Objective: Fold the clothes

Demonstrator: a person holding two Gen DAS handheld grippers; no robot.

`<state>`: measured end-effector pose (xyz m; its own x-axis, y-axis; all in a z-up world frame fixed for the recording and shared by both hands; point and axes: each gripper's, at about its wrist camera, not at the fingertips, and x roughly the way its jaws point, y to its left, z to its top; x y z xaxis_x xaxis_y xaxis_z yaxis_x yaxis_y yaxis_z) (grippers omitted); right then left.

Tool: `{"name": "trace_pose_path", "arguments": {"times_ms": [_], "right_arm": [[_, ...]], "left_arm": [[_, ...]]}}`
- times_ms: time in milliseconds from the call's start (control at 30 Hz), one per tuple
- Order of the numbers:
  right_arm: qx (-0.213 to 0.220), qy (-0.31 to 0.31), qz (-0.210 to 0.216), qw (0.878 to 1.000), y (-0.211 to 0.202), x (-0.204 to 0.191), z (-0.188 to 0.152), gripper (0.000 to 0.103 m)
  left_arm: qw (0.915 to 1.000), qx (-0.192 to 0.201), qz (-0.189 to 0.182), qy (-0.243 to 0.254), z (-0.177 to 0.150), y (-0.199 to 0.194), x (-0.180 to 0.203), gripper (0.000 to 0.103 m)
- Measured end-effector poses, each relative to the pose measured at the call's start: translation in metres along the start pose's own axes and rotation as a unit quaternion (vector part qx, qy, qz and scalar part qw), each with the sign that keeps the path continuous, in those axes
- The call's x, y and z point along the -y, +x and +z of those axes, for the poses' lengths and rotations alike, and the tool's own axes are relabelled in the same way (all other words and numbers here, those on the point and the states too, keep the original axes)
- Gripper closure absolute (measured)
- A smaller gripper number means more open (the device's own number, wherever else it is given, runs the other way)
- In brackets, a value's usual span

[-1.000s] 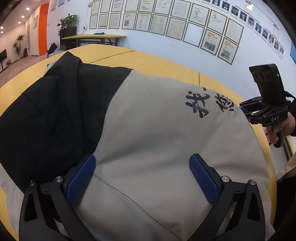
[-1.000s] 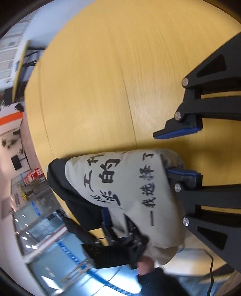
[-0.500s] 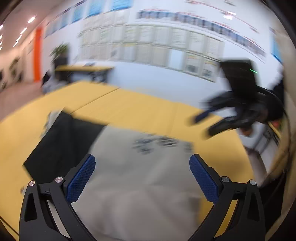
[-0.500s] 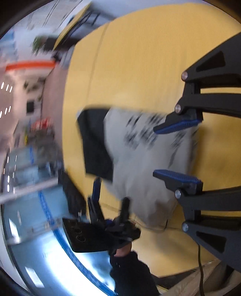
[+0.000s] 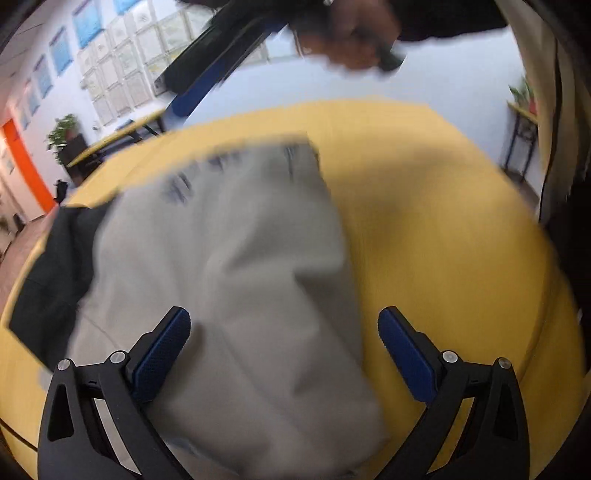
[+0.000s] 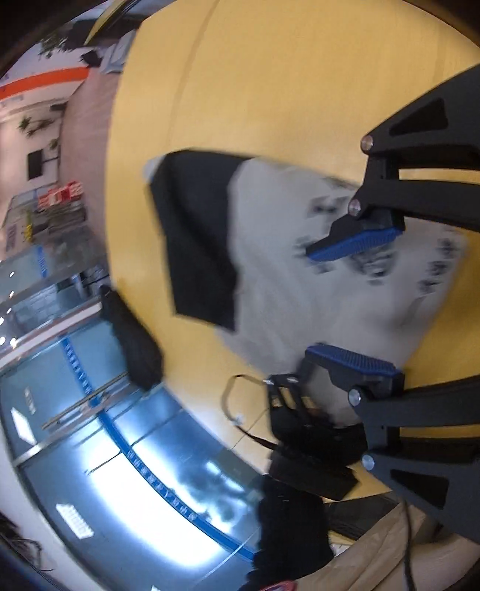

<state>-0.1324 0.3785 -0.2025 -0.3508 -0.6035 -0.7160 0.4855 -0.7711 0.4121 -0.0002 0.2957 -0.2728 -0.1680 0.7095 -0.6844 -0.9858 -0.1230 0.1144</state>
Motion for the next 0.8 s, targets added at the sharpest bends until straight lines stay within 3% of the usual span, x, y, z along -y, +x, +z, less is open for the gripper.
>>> {"name": "trace_pose_path", "arguments": {"times_ms": [100,300,400,500,600,733,800], "right_arm": [[-0.02,-0.015,0.033,0.999,0.044,0.0,0.041,0.039],[-0.066,-0.04,0.092,0.993,0.136,0.001,0.117,0.039],[-0.119,-0.029,0.074,0.99,0.21,0.001,0.122,0.039],[-0.123,-0.001,0.077,0.989,0.237,0.004,0.117,0.039],[-0.107,-0.004,0.079,0.991,0.223,-0.001,0.115,0.041],[-0.039,-0.047,0.083,0.995,0.146,-0.016,0.114,0.04],[-0.034,-0.076,0.087,0.993,0.125,-0.03,0.11,0.038]], "left_arm": [[0.9988,0.029,-0.019,-0.034,0.016,-0.016,0.002,0.0],[0.9969,0.005,-0.062,-0.049,0.019,0.0,0.021,0.0],[0.9939,-0.031,-0.066,-0.082,0.001,0.027,0.023,0.0],[0.9937,-0.045,-0.066,-0.079,-0.011,0.04,0.023,0.0],[0.9939,-0.04,-0.068,-0.077,-0.016,0.043,0.025,0.0],[0.9947,-0.043,-0.06,-0.071,-0.018,0.041,0.035,0.0],[0.9946,-0.043,-0.057,-0.075,-0.021,0.043,0.036,0.0]]}}
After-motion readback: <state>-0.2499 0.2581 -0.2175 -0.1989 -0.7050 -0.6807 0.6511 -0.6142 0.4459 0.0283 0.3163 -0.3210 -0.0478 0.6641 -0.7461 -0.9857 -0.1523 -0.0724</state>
